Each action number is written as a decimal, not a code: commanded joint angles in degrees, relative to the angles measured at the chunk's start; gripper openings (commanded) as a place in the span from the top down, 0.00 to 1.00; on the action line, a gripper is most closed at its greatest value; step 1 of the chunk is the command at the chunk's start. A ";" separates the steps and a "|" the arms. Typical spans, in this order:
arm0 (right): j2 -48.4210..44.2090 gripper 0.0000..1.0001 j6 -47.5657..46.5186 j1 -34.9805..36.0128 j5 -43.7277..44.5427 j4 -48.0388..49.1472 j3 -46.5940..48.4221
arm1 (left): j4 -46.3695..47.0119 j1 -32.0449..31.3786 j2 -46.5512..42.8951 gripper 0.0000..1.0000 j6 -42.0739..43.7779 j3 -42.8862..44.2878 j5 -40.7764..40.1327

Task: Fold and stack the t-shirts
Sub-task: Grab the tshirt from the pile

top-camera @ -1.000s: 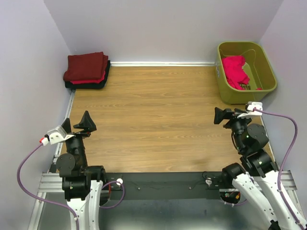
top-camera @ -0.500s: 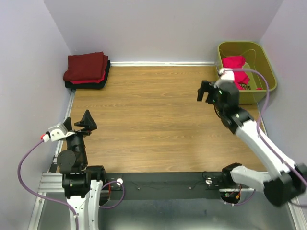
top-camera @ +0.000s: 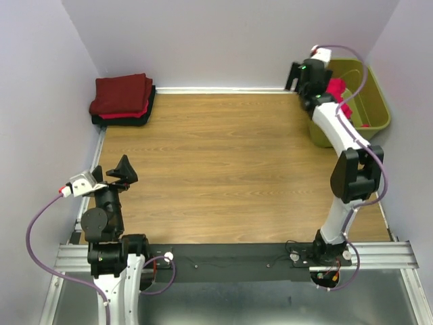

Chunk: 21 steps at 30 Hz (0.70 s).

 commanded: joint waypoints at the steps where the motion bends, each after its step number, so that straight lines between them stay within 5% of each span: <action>1: 4.61 0.00 4.07 -8.83 -3.04 0.07 7.95 | 0.41 0.07 -0.32 0.01 -0.44 0.17 0.54; 7: 14.09 0.00 7.33 -16.04 -6.12 0.07 15.85 | 0.76 0.07 1.00 0.01 -0.26 0.17 0.98; 21: 31.68 0.04 8.74 -20.27 -14.02 0.07 23.69 | 0.85 -0.02 1.70 0.02 -0.17 -0.01 1.68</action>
